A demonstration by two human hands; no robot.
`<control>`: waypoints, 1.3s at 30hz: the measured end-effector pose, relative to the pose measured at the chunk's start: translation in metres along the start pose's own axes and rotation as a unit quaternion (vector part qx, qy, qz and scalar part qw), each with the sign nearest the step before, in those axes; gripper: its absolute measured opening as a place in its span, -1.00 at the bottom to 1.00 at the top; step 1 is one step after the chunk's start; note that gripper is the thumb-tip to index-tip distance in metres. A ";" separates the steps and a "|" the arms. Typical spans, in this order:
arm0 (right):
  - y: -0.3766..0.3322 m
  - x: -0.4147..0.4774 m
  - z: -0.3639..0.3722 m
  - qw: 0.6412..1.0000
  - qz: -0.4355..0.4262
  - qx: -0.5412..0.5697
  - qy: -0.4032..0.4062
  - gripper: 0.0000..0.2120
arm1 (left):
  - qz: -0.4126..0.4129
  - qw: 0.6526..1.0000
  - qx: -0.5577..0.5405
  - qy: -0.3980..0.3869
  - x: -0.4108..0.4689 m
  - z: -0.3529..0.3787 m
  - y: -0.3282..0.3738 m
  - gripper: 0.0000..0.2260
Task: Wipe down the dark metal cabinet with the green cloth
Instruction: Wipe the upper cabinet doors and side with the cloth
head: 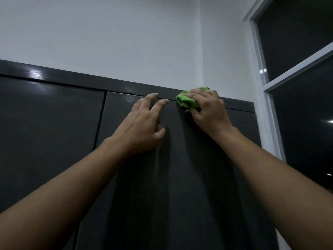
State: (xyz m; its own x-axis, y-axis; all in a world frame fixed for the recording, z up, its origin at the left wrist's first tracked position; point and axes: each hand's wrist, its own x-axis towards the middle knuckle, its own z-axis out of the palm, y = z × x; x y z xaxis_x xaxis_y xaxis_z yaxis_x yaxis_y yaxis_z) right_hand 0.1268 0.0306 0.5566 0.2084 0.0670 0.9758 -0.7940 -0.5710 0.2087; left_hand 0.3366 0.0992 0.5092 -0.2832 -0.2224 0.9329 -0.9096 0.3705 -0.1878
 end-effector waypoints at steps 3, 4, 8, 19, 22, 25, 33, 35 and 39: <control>0.028 -0.006 -0.014 0.998 0.055 0.017 0.022 -0.55 | -0.004 0.999 0.038 -0.014 0.020 0.010 0.007 -0.35; 0.036 -0.005 -0.017 0.997 0.074 0.019 0.026 -0.53 | -0.006 0.998 0.061 -0.017 0.025 0.014 0.009 -0.35; 0.037 0.007 -0.018 0.998 0.053 0.026 0.012 -0.51 | -0.036 0.996 0.075 0.019 0.039 0.022 0.019 -0.32; 0.093 -0.022 -0.029 0.999 0.012 0.000 0.031 -0.58 | -0.040 0.988 0.151 -0.015 0.069 0.059 0.061 -0.44; 0.112 -0.017 -0.040 0.998 0.061 0.004 0.031 -0.57 | -0.043 0.982 0.180 -0.025 0.072 0.065 0.066 -0.41; 0.120 -0.012 -0.042 0.998 0.055 -0.004 0.009 -0.54 | -0.041 0.979 0.197 -0.027 0.071 0.068 0.066 -0.39; 0.133 -0.067 -0.046 0.999 0.034 0.020 0.024 -0.59 | -0.033 0.976 0.212 -0.019 0.069 0.069 0.061 -0.37; 0.135 -0.071 -0.049 0.999 0.028 0.022 0.013 -0.59 | -0.036 0.976 0.213 -0.015 0.068 0.071 0.062 -0.37; 0.149 -0.052 -0.059 0.999 0.034 0.010 0.018 -0.57 | -0.037 0.977 0.212 -0.005 0.067 0.072 0.061 -0.36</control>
State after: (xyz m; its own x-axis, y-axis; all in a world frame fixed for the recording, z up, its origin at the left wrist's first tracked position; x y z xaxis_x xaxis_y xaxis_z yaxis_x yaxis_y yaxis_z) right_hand -0.0362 -0.0097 0.5406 0.1329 0.0556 0.9896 -0.7943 -0.5912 0.1399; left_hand 0.2405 0.0414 0.5379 -0.2134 -0.2444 0.9459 -0.9711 -0.0526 -0.2327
